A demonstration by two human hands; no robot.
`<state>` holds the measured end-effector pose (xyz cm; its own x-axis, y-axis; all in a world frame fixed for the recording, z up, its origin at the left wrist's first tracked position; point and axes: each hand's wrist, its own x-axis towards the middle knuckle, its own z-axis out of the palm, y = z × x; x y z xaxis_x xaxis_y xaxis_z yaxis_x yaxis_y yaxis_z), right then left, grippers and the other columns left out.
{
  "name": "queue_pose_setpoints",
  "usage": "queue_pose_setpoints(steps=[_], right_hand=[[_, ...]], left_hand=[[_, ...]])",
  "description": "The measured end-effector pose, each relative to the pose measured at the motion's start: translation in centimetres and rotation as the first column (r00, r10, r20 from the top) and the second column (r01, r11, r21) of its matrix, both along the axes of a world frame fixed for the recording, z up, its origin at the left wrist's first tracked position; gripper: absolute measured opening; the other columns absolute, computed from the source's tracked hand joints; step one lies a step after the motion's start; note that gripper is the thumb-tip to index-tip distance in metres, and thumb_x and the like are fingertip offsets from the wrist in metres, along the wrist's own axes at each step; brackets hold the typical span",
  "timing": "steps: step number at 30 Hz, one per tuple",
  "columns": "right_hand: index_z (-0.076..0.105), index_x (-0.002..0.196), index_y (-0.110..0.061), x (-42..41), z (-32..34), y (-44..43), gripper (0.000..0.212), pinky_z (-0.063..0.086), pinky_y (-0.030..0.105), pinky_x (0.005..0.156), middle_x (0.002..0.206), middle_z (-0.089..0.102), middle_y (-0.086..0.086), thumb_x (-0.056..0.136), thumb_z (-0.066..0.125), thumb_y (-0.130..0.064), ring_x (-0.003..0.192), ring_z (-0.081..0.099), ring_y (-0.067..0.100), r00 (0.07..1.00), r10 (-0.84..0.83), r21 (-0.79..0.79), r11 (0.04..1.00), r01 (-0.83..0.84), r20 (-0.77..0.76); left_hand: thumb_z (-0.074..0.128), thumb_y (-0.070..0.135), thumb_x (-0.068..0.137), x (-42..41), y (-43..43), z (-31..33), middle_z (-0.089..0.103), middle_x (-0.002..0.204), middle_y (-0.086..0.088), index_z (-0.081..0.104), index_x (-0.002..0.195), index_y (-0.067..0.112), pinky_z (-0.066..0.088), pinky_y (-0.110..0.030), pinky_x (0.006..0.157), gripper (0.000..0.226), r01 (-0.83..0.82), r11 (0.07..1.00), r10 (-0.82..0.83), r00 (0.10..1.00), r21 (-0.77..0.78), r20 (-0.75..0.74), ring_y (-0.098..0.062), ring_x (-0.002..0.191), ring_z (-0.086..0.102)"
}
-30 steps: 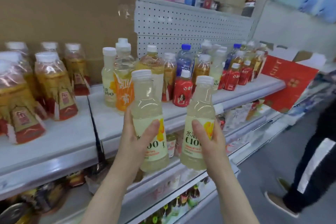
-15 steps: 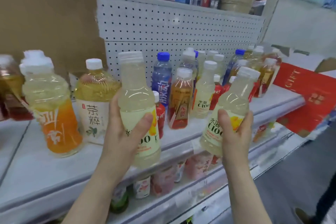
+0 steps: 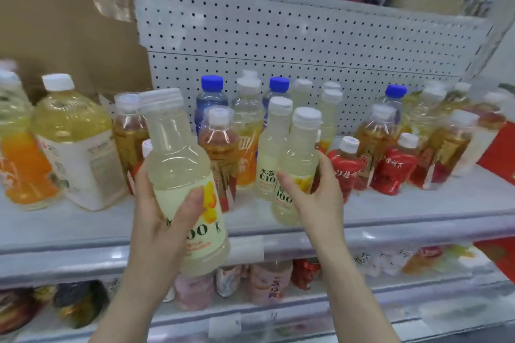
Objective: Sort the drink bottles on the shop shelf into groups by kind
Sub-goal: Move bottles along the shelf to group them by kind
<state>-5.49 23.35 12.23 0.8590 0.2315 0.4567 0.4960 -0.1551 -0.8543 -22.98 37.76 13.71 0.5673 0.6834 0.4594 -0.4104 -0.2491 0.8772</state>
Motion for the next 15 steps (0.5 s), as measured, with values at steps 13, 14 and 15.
queue_pose_setpoints(steps=[13,14,15], right_hand=[[0.046,0.143,-0.013,1.9,1.1,0.7,0.065,0.030,0.024,0.097,0.134,0.051,0.006,0.093,0.059,-0.053,0.122,0.043,0.022,0.922,-0.232,-0.264,0.911,0.318,0.310],[0.047,0.141,-0.012,2.3,1.3,-0.5,0.061,0.029,0.023,0.097,0.133,0.052,0.006,0.095,0.058,-0.051,0.121,0.044,0.023,0.896,-0.293,-0.190,0.910,0.369,0.334],[0.046,0.141,-0.011,3.0,1.5,-1.7,0.059,0.030,0.025,0.099,0.134,0.052,0.008,0.096,0.059,-0.048,0.122,0.045,0.024,0.870,-0.358,-0.140,0.895,0.423,0.340]], left_hand=[[0.064,0.033,0.085,1.5,-3.1,-0.7,0.069,0.108,0.021,0.048,0.124,0.045,0.053,-0.014,0.077,0.043,0.079,0.996,-0.078,0.996,-0.037,0.037,-0.003,0.101,0.067],[0.060,0.031,0.084,1.5,-3.1,-0.8,0.069,0.107,0.021,0.048,0.123,0.043,0.053,-0.013,0.076,0.043,0.085,0.996,-0.084,0.996,-0.033,0.039,-0.002,0.100,0.067],[0.058,0.030,0.082,1.7,-3.1,-1.0,0.070,0.107,0.022,0.047,0.123,0.042,0.053,-0.013,0.076,0.044,0.092,0.995,-0.091,0.995,-0.025,0.042,0.000,0.099,0.067]])
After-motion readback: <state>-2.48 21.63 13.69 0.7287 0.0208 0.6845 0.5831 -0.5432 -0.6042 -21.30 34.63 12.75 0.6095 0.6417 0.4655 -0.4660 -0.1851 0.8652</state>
